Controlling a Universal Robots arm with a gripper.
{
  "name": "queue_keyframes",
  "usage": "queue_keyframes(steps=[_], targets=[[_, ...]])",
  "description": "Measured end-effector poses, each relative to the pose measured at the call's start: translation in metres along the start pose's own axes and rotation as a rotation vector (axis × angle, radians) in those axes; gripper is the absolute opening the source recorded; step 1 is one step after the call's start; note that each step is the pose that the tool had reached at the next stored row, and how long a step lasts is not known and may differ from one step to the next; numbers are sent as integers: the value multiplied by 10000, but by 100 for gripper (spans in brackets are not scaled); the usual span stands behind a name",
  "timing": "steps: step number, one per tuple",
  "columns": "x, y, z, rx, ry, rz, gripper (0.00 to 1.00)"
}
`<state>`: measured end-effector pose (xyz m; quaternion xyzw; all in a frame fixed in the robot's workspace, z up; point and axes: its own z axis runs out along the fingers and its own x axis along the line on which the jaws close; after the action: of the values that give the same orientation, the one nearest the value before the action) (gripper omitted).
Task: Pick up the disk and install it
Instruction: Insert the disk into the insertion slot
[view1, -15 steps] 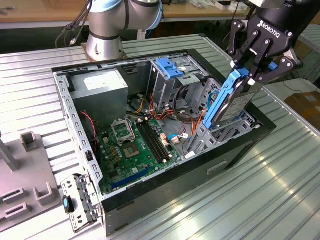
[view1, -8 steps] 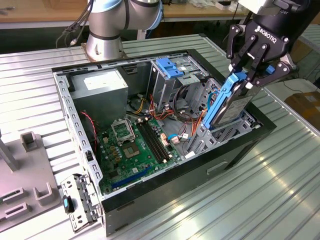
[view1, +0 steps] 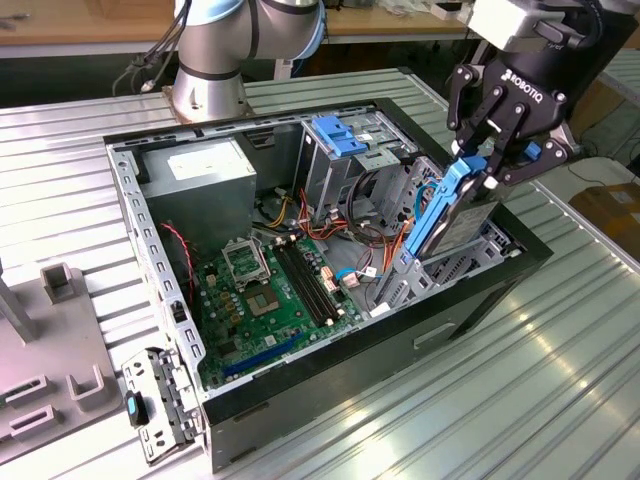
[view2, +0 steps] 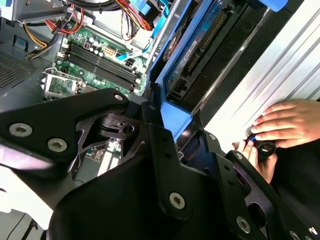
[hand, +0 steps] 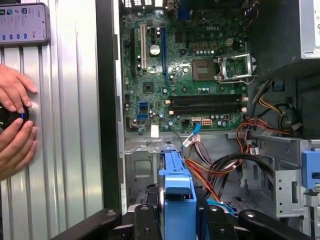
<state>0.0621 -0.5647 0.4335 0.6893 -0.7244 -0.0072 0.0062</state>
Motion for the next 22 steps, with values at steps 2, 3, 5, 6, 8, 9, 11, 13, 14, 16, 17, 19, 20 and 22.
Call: queue_keyframes(steps=[2,3,5,6,8,9,11,13,14,16,17,19,20,22], targets=[[0,-7,42,-30,0,0,37],[-1,-8,58,-44,3,0,37],[0,-8,64,-46,3,0,37],[-1,-8,65,-46,2,0,37],[-1,-8,68,-46,2,-8,37],[-1,-8,70,-46,1,-13,37],[0,-8,78,-53,3,-38,37],[0,-9,88,-58,5,-82,37],[0,-9,89,-59,7,-90,37],[-1,-10,97,-59,3,-94,37],[-1,-10,106,-59,4,-94,37],[0,-10,135,-59,4,-94,37],[0,-10,142,-59,4,-94,37],[0,-11,176,-59,5,-95,37]])
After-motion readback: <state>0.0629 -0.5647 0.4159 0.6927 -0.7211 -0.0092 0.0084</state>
